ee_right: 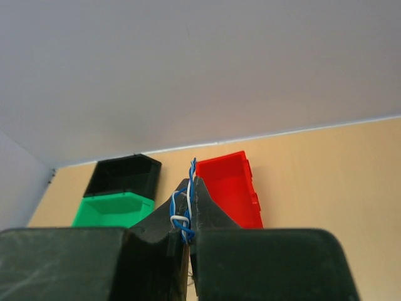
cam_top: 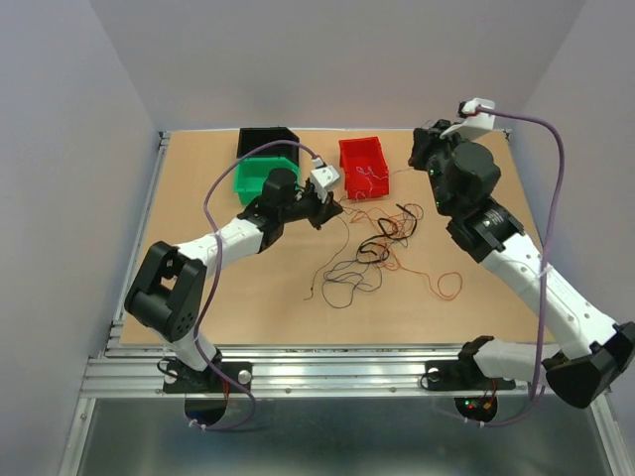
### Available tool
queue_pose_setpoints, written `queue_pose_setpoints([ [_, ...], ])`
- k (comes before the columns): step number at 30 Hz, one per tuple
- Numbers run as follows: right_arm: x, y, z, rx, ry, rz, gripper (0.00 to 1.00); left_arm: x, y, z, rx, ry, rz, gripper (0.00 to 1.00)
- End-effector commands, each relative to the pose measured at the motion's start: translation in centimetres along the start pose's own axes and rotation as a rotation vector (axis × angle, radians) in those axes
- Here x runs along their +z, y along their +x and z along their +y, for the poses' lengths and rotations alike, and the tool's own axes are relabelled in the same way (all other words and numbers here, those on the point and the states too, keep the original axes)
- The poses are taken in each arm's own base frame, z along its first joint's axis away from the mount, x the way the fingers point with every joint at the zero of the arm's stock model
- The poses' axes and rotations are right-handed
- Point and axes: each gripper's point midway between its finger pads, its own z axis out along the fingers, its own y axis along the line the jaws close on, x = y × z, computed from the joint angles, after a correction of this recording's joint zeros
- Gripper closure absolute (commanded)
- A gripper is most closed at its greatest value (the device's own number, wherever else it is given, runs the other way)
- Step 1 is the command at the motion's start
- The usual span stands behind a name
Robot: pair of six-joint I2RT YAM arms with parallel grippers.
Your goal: Untangle the cables
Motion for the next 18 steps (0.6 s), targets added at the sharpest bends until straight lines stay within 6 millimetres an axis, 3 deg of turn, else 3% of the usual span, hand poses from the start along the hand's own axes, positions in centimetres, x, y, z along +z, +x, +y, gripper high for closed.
queue_pose_setpoints([
  [1,2.1,-0.6,0.3,-0.019,0.045,-0.046,0.99,-1.3,-2.1,-2.6,0.185,0.032,-0.06,0.94],
  [5,3.5,0.6,0.0,-0.043,0.082,-0.045,0.99,-1.2,-1.6,-3.2,0.221,0.02,-0.048,0.94],
  [14,5.9,0.8,-0.1,-0.068,0.112,-0.058,0.99,0.8,0.9,-3.2,0.173,0.072,0.05,0.95],
  [17,6.8,0.1,-0.4,-0.08,0.139,-0.075,0.99,1.3,0.9,-1.5,0.136,-0.01,0.066,1.0],
  [18,6.8,-1.4,-0.3,-0.07,0.145,-0.104,0.99,1.5,1.3,-0.1,0.114,-0.078,0.085,1.0],
])
